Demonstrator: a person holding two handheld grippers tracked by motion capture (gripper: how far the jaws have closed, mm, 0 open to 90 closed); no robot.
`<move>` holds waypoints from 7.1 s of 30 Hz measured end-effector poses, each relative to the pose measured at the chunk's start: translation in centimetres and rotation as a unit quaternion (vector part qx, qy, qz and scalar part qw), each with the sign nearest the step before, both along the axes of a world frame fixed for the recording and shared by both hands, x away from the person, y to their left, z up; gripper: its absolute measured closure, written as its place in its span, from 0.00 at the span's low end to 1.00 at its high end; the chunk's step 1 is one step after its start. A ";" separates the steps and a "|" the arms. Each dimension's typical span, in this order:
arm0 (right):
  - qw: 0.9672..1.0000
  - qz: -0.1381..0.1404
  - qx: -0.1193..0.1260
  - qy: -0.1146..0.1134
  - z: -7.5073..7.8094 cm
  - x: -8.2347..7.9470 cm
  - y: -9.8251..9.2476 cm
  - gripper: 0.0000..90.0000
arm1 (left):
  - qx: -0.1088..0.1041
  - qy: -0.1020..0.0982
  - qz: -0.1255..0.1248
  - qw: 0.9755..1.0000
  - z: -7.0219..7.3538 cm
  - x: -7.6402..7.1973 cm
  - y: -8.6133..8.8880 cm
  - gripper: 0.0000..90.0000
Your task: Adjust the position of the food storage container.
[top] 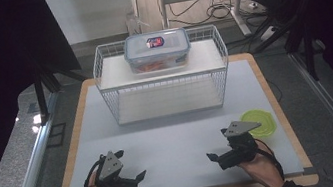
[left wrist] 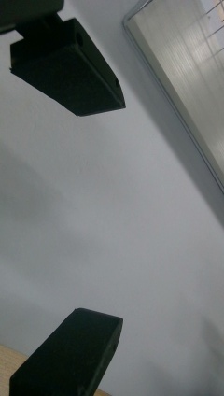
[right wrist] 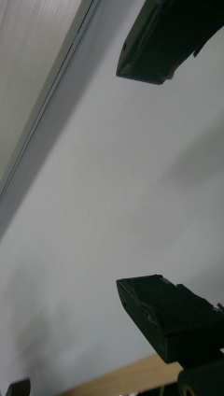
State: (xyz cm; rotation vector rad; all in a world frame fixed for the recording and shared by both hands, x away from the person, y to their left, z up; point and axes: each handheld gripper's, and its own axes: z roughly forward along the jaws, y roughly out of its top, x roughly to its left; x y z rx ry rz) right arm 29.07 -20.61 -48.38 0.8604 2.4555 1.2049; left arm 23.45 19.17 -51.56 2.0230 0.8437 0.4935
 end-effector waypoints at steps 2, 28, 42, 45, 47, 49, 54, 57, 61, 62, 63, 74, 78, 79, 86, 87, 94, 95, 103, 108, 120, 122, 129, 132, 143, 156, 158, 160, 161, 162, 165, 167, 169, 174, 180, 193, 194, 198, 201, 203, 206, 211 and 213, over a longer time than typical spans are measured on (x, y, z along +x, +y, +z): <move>1.000 -0.008 -0.001 0.001 0.0 0.2 -0.1 0.00 | -0.001 0.002 0.001 1.000 0.0 0.0 0.0 0.01; 0.996 -0.086 -0.012 -0.016 2.6 1.8 -5.0 0.85 | 0.001 0.016 -0.004 1.000 -0.4 0.3 0.0 0.02; 0.982 -0.187 -0.003 -0.030 3.3 3.4 -10.0 1.00 | 0.002 0.023 -0.007 1.000 -0.6 0.4 0.0 0.02; 0.977 -0.209 -0.001 -0.035 3.5 3.6 -11.1 1.00 | 0.003 0.024 -0.007 1.000 -0.6 0.4 0.0 0.02; 0.974 -0.222 0.000 -0.038 3.6 3.7 -11.8 1.00 | 0.002 0.024 -0.006 1.000 -0.6 0.4 0.1 0.02; 0.971 -0.234 0.002 -0.039 3.7 3.7 -12.5 1.00 | 0.002 0.024 -0.006 1.000 -0.6 0.4 0.1 0.02; 0.964 -0.265 -0.006 -0.037 3.5 4.0 -14.2 1.00 | 0.003 0.024 -0.007 1.000 -0.6 0.5 0.0 0.02; 0.960 -0.277 -0.014 -0.029 3.1 4.2 -15.0 1.00 | 0.003 0.025 -0.007 1.000 -0.6 0.5 0.0 0.02; 0.957 -0.289 -0.020 -0.014 2.5 4.2 -15.8 1.00 | 0.005 0.025 -0.005 1.000 -0.6 0.4 0.1 0.02; 0.957 -0.290 -0.022 -0.010 2.3 4.1 -15.9 1.00 | 0.005 0.024 -0.004 1.000 -0.6 0.4 0.1 0.02; 0.956 -0.291 -0.026 -0.008 2.1 4.0 -16.0 1.00 | 0.005 0.024 -0.004 1.000 -0.6 0.4 0.1 0.02; 0.957 -0.288 -0.039 0.023 0.8 3.4 -16.2 1.00 | 0.008 0.026 -0.005 1.000 -0.7 0.4 0.1 0.02; 0.957 -0.287 -0.043 0.024 0.8 3.3 -16.0 1.00 | 0.009 0.027 -0.005 1.000 -0.7 0.4 0.0 0.03; 0.956 -0.288 -0.041 0.026 0.8 3.3 -16.0 1.00 | 0.009 0.027 -0.005 1.000 -0.7 0.4 0.0 0.03; 0.958 -0.284 -0.032 0.034 0.7 3.3 -15.8 1.00 | 0.012 0.028 -0.006 1.000 -0.7 0.5 0.0 0.03; 0.958 -0.283 -0.031 0.035 0.7 3.3 -15.7 1.00 | 0.012 0.028 -0.007 1.000 -0.7 0.5 0.0 0.03; 0.962 -0.267 -0.027 0.042 0.7 3.0 -14.7 1.00 | 0.014 0.029 -0.008 0.999 -0.8 0.5 -0.1 0.03; 0.963 -0.263 -0.027 0.042 0.7 3.0 -14.6 1.00 | 0.014 0.030 -0.009 0.999 -0.8 0.5 -0.1 0.03; 0.970 -0.232 -0.028 0.061 0.2 2.8 -13.1 1.00 | 0.016 0.030 -0.010 0.999 -0.8 0.5 -0.2 0.03; 0.973 -0.216 -0.046 0.074 -0.5 3.0 -12.0 1.00 | 0.017 0.031 -0.011 0.999 -0.8 0.5 -0.2 0.03; 0.973 -0.199 -0.035 0.110 -2.1 4.2 -11.6 0.99 | 0.020 0.033 -0.012 0.999 -0.9 0.6 -0.3 0.03; 0.975 -0.194 -0.034 0.107 -2.1 4.4 -11.2 0.99 | 0.020 0.034 -0.012 0.999 -0.9 0.6 -0.3 0.03; 0.978 -0.170 -0.037 0.114 -2.3 4.8 -9.8 0.99 | 0.021 0.035 -0.011 0.999 -1.0 0.6 -0.3 0.03; 0.980 -0.161 -0.032 0.116 -2.3 4.7 -9.3 0.99 | 0.021 0.035 -0.012 0.999 -1.0 0.6 -0.3 0.03; 0.983 -0.122 -0.027 0.136 -2.7 4.5 -6.2 0.99 | 0.023 0.036 -0.012 0.999 -1.0 0.6 -0.3 0.03; 0.986 -0.076 -0.020 0.146 -3.2 4.1 -2.1 0.99 | 0.025 0.038 -0.013 0.999 -1.0 0.7 -0.4 0.03; 0.986 -0.072 -0.017 0.148 -3.3 4.2 -1.7 0.99 | 0.025 0.038 -0.014 0.999 -1.0 0.7 -0.4 0.03; 0.987 -0.068 -0.016 0.146 -3.3 4.2 -1.2 0.99 | 0.024 0.038 -0.014 0.999 -1.0 0.7 -0.4 0.03; 0.987 -0.067 -0.016 0.147 -3.4 4.3 -1.0 0.99 | 0.024 0.038 -0.014 0.999 -1.0 0.7 -0.4 0.03; 0.987 -0.064 -0.016 0.148 -3.4 4.3 -0.7 0.99 | 0.025 0.038 -0.014 0.999 -1.0 0.7 -0.4 0.04; 0.987 -0.059 -0.016 0.146 -3.5 4.5 -0.1 0.99 | 0.024 0.038 -0.014 0.999 -1.1 0.7 -0.4 0.04; 0.988 -0.057 -0.016 0.145 -3.5 4.6 0.3 0.99 | 0.025 0.039 -0.015 0.999 -1.1 0.7 -0.4 0.04; 0.988 -0.055 -0.016 0.142 -3.5 4.8 0.8 0.99 | 0.025 0.039 -0.016 0.999 -1.1 0.7 -0.4 0.04; 0.989 -0.049 -0.018 0.141 -3.7 5.2 1.8 0.99 | 0.025 0.040 -0.016 0.999 -1.1 0.7 -0.5 0.04; 0.990 -0.037 -0.021 0.137 -3.8 5.5 3.2 0.99 | 0.026 0.040 -0.018 0.999 -1.1 0.7 -0.5 0.04; 0.993 -0.050 -0.043 0.098 -3.3 5.8 2.4 0.90 | 0.031 0.039 -0.020 0.999 -1.0 0.7 -0.4 0.04; 0.993 -0.052 -0.044 0.093 -3.2 5.8 2.1 0.88 | 0.031 0.039 -0.020 0.999 -1.0 0.7 -0.4 0.04; 0.995 -0.062 -0.043 0.072 -2.5 5.7 1.0 0.80 | 0.033 0.041 -0.019 0.998 -1.1 0.7 -0.4 0.04; 0.995 -0.067 -0.040 0.062 -2.0 5.5 0.3 0.76 | 0.040 0.044 -0.018 0.998 -1.1 0.7 -0.5 0.04; 0.995 -0.067 -0.038 0.057 -1.9 5.5 -0.1 0.73 | 0.040 0.045 -0.019 0.998 -1.2 0.7 -0.5 0.04; 0.996 -0.068 -0.038 0.052 -1.7 5.3 -0.5 0.66 | 0.042 0.045 -0.020 0.998 -1.2 0.7 -0.6 0.04; 0.996 -0.069 -0.031 0.052 -1.5 5.1 -0.7 0.55 | 0.044 0.045 -0.021 0.998 -1.2 0.7 -0.6 0.04; 0.996 -0.073 -0.031 0.048 -1.5 5.1 -0.8 0.52 | 0.045 0.046 -0.021 0.998 -1.2 0.7 -0.6 0.05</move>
